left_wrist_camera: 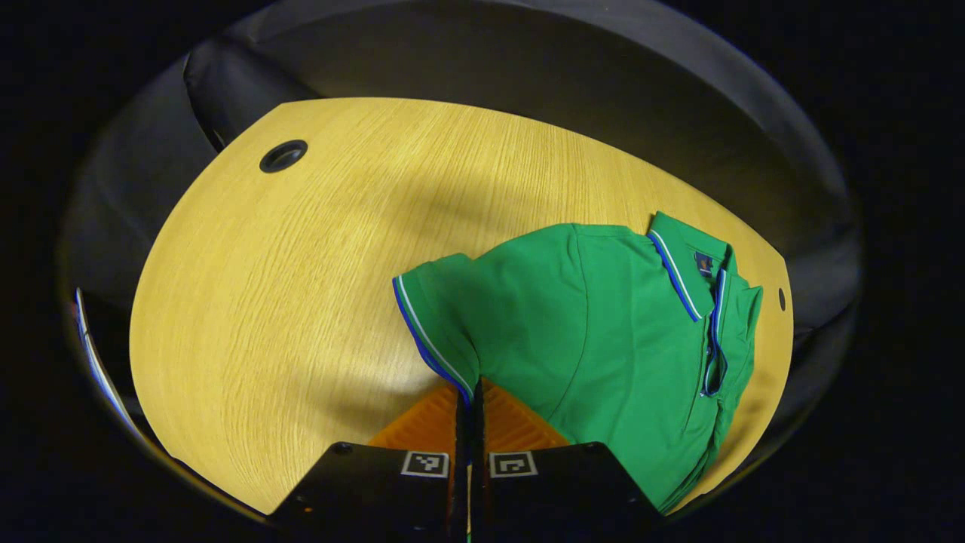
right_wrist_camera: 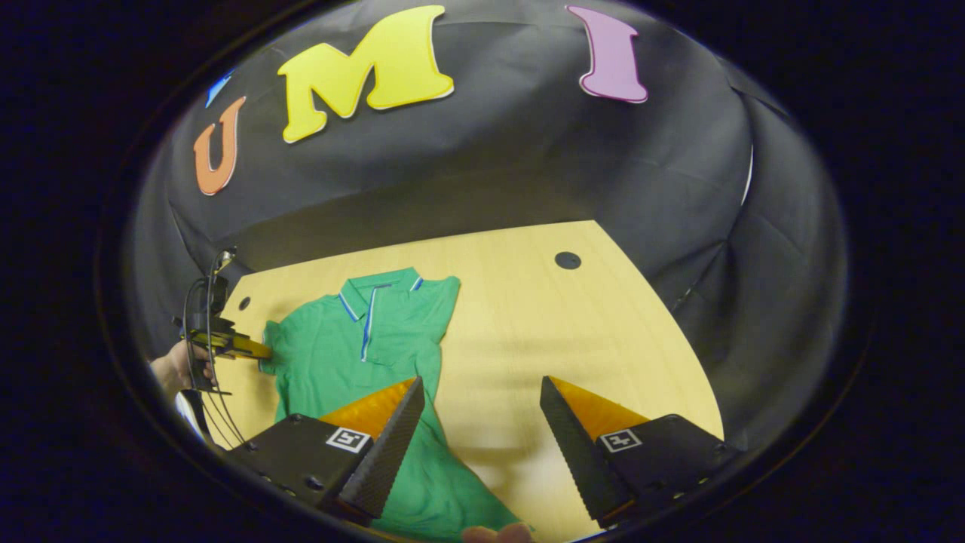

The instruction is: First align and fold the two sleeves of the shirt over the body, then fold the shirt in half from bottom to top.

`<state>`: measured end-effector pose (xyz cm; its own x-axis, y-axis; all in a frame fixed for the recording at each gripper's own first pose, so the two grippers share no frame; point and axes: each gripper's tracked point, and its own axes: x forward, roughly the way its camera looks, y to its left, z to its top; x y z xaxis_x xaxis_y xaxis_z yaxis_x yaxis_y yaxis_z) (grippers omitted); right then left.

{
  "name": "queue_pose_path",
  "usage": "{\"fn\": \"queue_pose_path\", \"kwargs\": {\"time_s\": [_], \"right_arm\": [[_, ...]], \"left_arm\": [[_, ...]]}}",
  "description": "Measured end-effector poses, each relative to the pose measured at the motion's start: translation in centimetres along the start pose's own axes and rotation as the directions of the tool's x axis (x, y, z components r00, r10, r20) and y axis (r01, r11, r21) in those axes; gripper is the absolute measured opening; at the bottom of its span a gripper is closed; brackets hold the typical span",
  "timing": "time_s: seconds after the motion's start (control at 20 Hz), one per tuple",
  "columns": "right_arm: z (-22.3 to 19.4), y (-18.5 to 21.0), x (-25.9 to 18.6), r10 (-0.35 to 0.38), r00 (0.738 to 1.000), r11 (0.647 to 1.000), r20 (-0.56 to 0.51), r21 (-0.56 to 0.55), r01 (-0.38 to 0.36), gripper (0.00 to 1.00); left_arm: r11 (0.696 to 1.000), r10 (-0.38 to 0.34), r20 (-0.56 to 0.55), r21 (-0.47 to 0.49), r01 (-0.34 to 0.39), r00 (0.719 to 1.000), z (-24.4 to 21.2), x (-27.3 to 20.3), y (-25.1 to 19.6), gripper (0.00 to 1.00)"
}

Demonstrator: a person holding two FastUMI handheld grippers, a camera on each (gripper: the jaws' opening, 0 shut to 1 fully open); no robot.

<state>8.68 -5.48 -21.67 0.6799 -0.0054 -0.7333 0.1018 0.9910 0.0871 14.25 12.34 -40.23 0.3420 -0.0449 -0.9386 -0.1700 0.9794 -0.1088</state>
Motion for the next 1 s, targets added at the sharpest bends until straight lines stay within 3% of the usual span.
{"fn": "queue_pose_path", "kwargs": {"time_s": [0.25,0.5,0.7,1.0], "right_arm": [[0.2,-1.3,-1.4,-0.009,1.000,1.000,0.025,0.026,0.009,0.95],[-0.3,-2.1,-3.2,0.008,0.999,0.999,0.040,0.039,-0.010,0.96],[-0.9,-4.1,-4.8,-0.009,0.998,0.998,0.059,0.064,0.005,0.96],[-2.0,-8.5,-6.4,-0.070,0.996,0.990,0.061,0.126,0.062,0.96]], "left_arm": [[0.998,-0.021,0.084,0.054,0.016,0.996,2.9,-3.8,-2.5,0.06],[0.989,-0.048,0.124,0.145,0.030,0.991,4.6,-6.4,-8.5,0.07],[0.976,-0.061,0.121,0.217,0.033,0.991,4.0,-6.2,-13.6,0.07],[0.972,-0.050,0.073,0.232,0.032,0.996,1.8,-4.2,-18.2,0.12]]}}
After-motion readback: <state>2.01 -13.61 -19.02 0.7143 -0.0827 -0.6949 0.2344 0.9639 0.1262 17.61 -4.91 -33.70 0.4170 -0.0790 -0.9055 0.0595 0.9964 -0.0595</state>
